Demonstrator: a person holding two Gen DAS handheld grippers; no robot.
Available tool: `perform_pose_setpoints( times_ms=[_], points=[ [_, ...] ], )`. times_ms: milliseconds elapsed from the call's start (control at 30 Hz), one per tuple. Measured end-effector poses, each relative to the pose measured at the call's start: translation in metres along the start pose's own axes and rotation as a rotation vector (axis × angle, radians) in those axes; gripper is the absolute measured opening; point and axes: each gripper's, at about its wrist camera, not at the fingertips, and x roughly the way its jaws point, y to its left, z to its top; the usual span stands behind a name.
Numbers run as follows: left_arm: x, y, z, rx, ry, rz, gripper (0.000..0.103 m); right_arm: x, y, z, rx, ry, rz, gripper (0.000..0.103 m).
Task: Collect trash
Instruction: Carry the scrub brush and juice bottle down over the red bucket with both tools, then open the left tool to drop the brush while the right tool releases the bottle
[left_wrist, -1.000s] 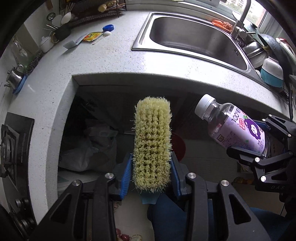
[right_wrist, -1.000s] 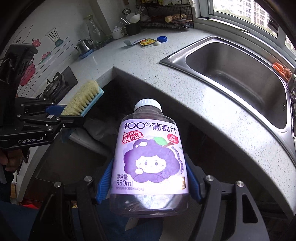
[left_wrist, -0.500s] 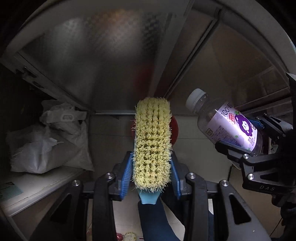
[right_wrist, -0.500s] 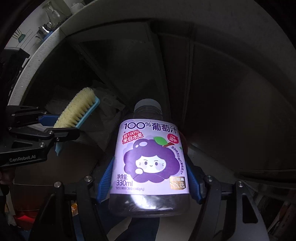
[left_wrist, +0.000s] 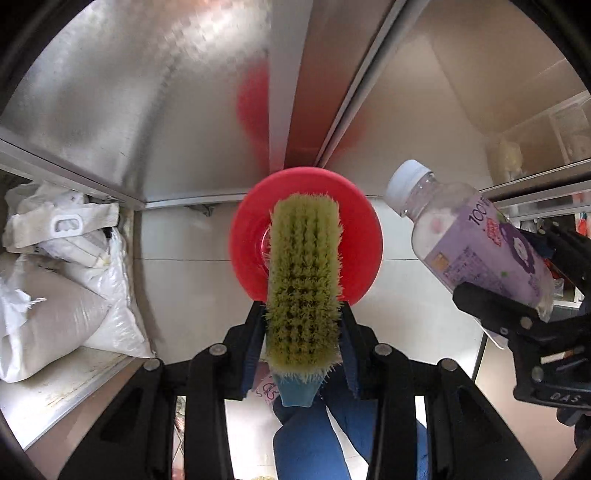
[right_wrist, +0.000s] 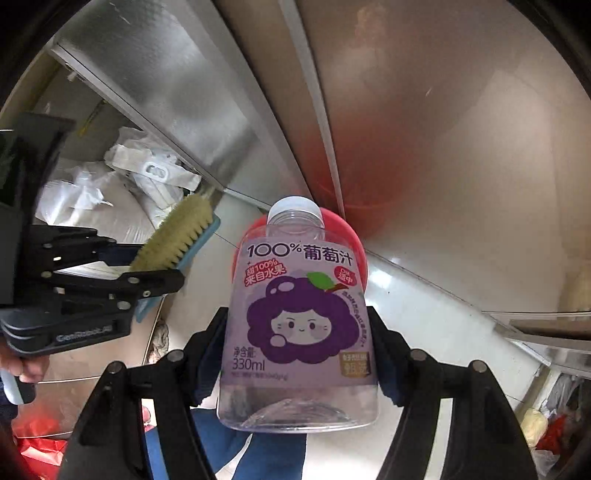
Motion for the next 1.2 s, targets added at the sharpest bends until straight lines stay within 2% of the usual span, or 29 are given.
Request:
perform_pose_setpoints(
  times_ms=[167,200,267,400,533,667,833,1000,1100,1133,1200],
  points=[
    [0.014,0.004,0.004,0.002,0.032,0.008,0.038,0.011,0.005,0.0,0.004,0.006,0.008,0.067],
    [0.013,0.002,0.004,0.014,0.029,0.017,0.042,0.012,0.007,0.0,0.007,0.007,0.009,0.067],
    [0.012,-0.004,0.004,0.03,0.015,0.033,0.061,0.012,0.005,-0.001,0.011,0.007,0.011,0.067],
    [0.006,-0.005,0.007,0.045,0.008,0.017,0.063,0.002,-0.007,-0.009,0.007,0.004,0.01,0.067],
    [0.001,-0.001,0.008,0.026,-0.003,0.033,0.063,0.003,-0.008,-0.011,0.007,0.001,0.012,0.067],
    [-0.006,0.015,0.006,-0.051,-0.019,-0.004,0.075,0.005,-0.003,-0.008,-0.001,0.008,0.028,0.067],
    [-0.003,0.022,0.001,-0.027,-0.007,0.077,0.08,0.014,0.001,-0.005,-0.022,0.026,0.042,0.067],
    [-0.002,0.03,-0.004,-0.011,-0.024,0.088,0.086,0.03,0.009,-0.002,-0.05,0.049,0.052,0.067],
    [-0.003,0.035,-0.006,-0.022,-0.029,0.082,0.096,0.035,0.014,0.0,-0.069,0.044,0.037,0.068],
    [-0.005,0.037,-0.007,-0.029,-0.033,0.075,0.103,0.035,0.014,0.0,-0.068,0.037,0.037,0.068],
    [-0.007,0.042,-0.008,-0.041,-0.042,0.065,0.103,0.038,0.015,0.001,-0.071,0.046,0.04,0.068]
  ],
)
